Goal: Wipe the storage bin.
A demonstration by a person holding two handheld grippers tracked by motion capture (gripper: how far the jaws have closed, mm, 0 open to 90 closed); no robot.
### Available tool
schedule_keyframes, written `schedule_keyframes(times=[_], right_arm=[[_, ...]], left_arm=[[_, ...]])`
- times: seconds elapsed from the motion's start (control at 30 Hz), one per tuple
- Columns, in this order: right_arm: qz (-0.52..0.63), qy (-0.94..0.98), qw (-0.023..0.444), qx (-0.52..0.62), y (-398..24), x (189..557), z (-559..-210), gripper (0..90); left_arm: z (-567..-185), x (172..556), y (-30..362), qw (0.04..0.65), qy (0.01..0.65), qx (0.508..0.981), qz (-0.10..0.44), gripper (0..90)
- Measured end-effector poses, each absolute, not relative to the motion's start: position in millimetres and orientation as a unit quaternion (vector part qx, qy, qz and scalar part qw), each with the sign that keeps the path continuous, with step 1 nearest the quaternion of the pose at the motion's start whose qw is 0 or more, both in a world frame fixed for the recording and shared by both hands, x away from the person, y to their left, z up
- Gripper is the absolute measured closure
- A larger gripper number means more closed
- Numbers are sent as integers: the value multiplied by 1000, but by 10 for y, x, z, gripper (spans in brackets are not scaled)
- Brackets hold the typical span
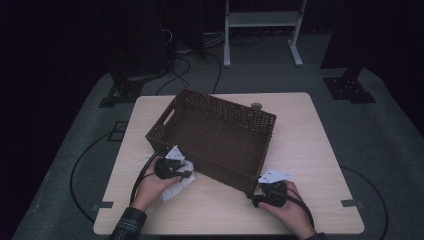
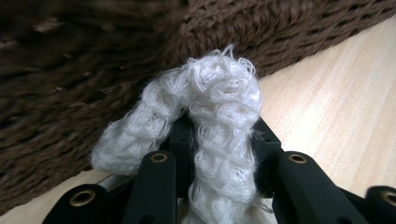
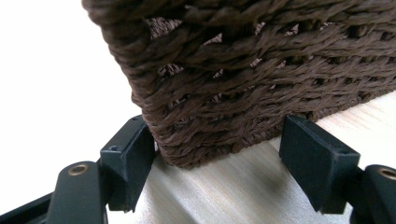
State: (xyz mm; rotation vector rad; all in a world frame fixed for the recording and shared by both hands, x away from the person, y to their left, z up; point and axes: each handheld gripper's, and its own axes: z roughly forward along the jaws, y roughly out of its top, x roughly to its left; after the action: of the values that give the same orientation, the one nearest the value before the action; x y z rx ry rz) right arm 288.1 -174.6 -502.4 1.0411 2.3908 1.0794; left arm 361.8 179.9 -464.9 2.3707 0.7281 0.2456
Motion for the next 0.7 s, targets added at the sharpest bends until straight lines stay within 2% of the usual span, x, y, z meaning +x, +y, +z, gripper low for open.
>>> schedule_keyframes(times=[0.37,0.7], right_arm=[[378,836,159,364,-1746,2881,-5024,263],[378,836,159,364,-1746,2882,-5024,264]], left_arm=[[-4560,3580,1806,335,271,898,95,683],[-4242,3463,1807,378,248,885,111,683]])
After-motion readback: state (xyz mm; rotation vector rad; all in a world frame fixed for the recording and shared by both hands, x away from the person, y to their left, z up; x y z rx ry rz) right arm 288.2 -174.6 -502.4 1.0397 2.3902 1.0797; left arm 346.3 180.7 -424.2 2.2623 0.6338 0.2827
